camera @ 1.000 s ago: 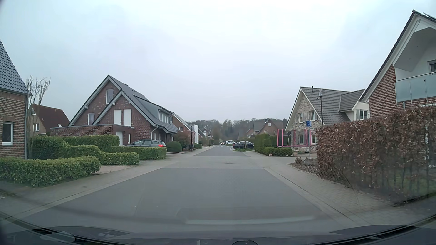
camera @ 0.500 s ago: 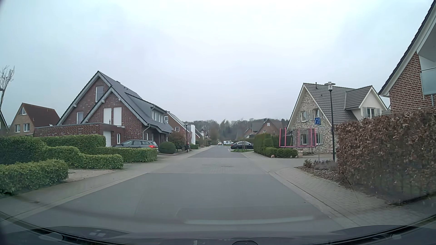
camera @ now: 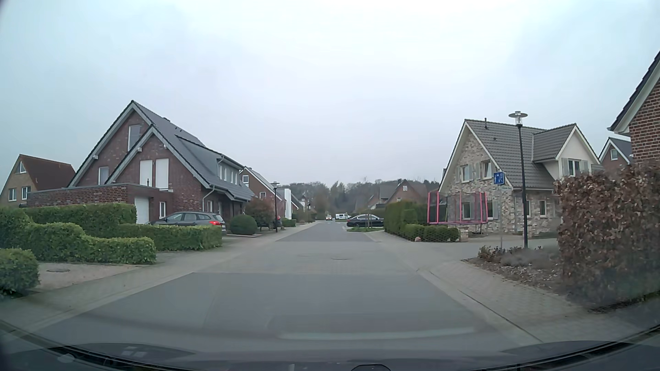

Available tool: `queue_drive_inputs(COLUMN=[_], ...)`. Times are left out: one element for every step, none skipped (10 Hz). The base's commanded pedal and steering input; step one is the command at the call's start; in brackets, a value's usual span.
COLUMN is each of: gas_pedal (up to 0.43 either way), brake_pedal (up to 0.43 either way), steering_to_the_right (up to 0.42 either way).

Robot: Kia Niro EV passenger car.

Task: Follow the waypoints while adhering to traffic rules and regulations

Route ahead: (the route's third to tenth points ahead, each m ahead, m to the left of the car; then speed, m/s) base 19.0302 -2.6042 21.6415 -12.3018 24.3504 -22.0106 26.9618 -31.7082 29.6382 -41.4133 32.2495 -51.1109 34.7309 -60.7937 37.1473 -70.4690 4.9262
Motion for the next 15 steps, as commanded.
queue_drive_inputs(gas_pedal=[0.098,0.098,0.087,0.067,0.067,0.067,0.067,0.067,0.067,0.067,0.067,0.067,0.067,0.059,0.02], brake_pedal=[0.0,0.0,0.0,0.0,0.0,0.0,0.0,0.0,0.0,0.0,0.0,0.0,0.0,0.0,0.0], steering_to_the_right=[0.01,0.01,0.01,0.01,0.01,0.01,0.01,0.01,0.01,0.011,0.013,0.017,0.024,0.033,0.047])
